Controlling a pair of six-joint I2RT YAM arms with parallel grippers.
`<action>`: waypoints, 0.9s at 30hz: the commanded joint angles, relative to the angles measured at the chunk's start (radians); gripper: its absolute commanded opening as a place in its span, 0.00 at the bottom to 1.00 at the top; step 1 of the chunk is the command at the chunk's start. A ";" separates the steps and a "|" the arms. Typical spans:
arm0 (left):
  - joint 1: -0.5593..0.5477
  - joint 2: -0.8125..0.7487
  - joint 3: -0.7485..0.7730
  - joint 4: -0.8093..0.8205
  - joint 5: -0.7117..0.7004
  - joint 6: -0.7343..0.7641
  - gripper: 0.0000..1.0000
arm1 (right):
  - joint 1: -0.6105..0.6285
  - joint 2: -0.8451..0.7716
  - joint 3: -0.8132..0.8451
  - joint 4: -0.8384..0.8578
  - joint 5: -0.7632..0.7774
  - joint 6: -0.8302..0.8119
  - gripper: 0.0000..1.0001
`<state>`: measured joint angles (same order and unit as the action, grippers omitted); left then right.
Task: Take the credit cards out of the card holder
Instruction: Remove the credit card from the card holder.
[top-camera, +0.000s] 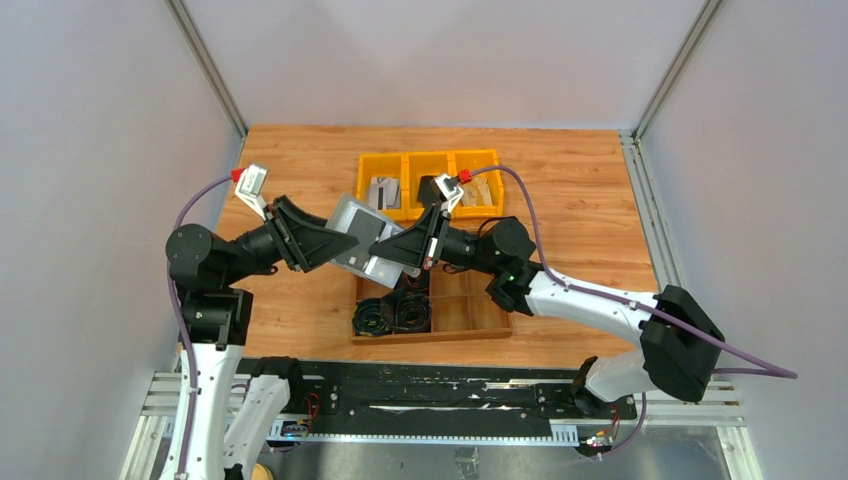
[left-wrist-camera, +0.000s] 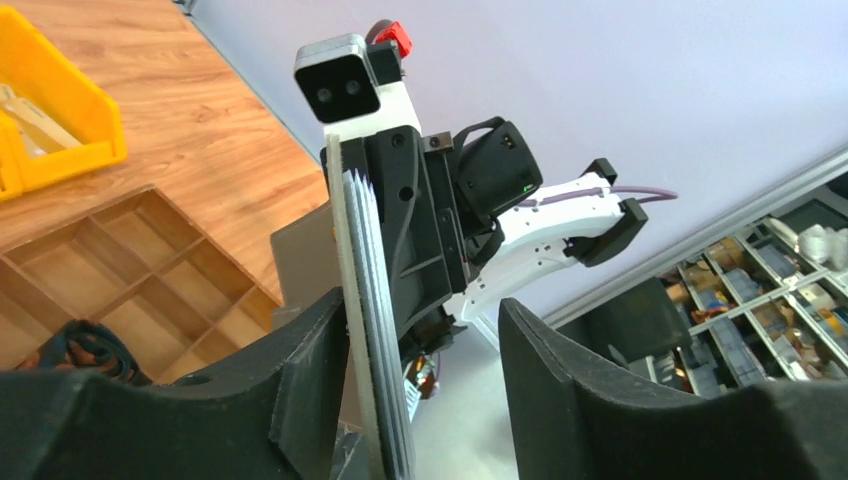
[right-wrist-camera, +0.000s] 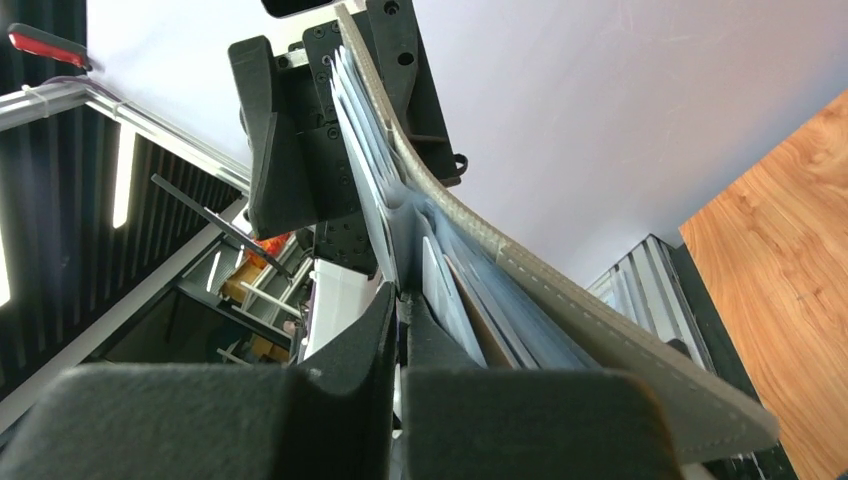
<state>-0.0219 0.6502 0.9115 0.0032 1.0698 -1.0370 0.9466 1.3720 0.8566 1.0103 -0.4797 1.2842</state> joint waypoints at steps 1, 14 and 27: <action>-0.008 -0.029 -0.042 -0.042 0.041 0.026 0.60 | -0.007 -0.004 0.051 -0.020 0.003 -0.035 0.00; -0.007 -0.006 -0.116 -0.094 0.091 0.024 0.48 | 0.017 -0.027 0.112 -0.215 -0.022 -0.152 0.00; -0.007 0.001 -0.063 -0.026 0.086 -0.014 0.10 | 0.014 -0.114 -0.020 -0.159 0.021 -0.136 0.02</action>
<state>-0.0311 0.6556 0.8066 -0.0750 1.1431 -1.0332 0.9569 1.3090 0.8799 0.7944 -0.4828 1.1522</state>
